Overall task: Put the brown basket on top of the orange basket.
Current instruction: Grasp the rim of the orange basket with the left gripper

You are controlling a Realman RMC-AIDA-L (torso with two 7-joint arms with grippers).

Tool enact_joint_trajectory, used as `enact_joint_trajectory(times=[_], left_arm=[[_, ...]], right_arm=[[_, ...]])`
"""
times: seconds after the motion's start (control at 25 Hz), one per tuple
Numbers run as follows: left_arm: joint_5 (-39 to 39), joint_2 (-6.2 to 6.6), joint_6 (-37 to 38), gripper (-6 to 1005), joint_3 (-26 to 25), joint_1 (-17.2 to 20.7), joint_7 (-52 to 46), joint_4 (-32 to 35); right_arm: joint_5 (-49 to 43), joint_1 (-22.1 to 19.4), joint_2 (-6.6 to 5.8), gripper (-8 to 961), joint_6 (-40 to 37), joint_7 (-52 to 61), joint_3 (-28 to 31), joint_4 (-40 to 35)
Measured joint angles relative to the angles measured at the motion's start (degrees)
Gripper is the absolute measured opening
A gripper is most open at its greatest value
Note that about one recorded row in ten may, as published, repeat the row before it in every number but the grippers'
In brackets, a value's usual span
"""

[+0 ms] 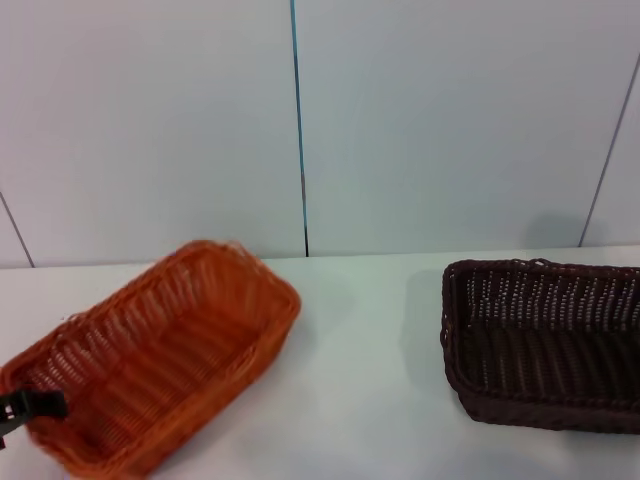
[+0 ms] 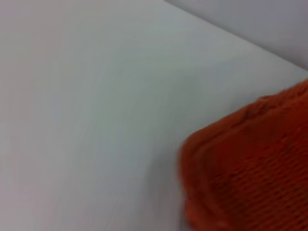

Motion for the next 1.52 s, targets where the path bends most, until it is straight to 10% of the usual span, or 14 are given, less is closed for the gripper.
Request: enact_joint_trajectory(times=[1.52], left_arm=[[-0.53,0.25,-2.1,762,1.28,-2.18,0.13,-6.09]], right_arm=[[0.01,0.34,-0.09,649,1.55,-2.05,0.0,0.56]])
